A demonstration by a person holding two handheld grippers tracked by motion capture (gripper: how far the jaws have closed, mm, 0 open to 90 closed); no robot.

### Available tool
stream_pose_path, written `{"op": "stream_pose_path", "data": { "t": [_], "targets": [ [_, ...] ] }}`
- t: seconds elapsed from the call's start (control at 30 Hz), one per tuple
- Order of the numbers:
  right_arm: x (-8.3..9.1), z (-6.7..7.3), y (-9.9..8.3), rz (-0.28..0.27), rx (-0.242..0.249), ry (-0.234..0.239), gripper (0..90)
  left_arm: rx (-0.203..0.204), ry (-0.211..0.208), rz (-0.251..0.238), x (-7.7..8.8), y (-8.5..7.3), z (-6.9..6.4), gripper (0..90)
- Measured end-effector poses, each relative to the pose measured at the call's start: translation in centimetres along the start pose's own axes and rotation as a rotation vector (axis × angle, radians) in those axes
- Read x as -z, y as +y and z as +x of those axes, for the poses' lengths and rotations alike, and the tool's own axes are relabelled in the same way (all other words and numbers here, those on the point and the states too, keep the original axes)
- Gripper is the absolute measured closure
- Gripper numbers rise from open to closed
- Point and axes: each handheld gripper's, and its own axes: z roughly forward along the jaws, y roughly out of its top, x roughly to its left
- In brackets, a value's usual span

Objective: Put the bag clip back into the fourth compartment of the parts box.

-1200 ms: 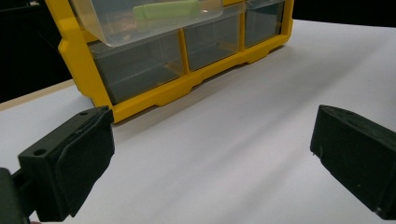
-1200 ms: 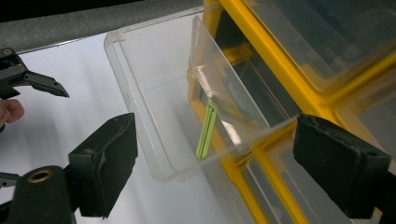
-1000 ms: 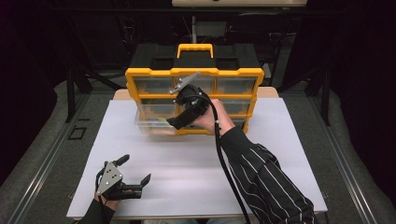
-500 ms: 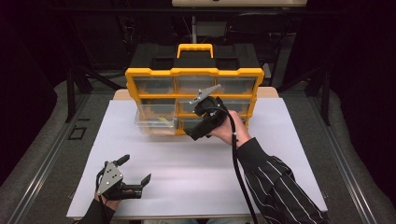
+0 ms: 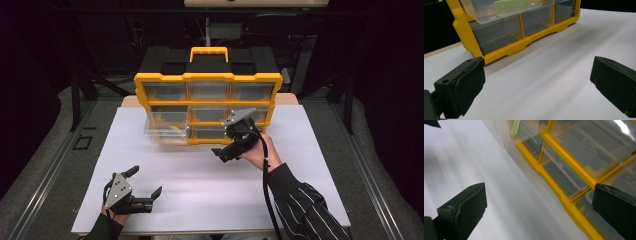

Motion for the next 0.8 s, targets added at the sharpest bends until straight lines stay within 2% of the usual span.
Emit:
{"op": "stream_pose_path", "data": {
  "t": [0.5, 0.8],
  "targets": [
    [0.9, 0.2, -5.9, -0.037, -0.052, -0.037, 0.0, -0.003, -0.004, 0.003, -0.1, 0.0, -0.1, 0.1],
    [1.3, 0.6, -9.2, -0.019, -0.066, -0.073, 0.0, -0.008, 0.004, 0.006, 0.0, -0.1, -0.1, 0.1]
  ]
}}
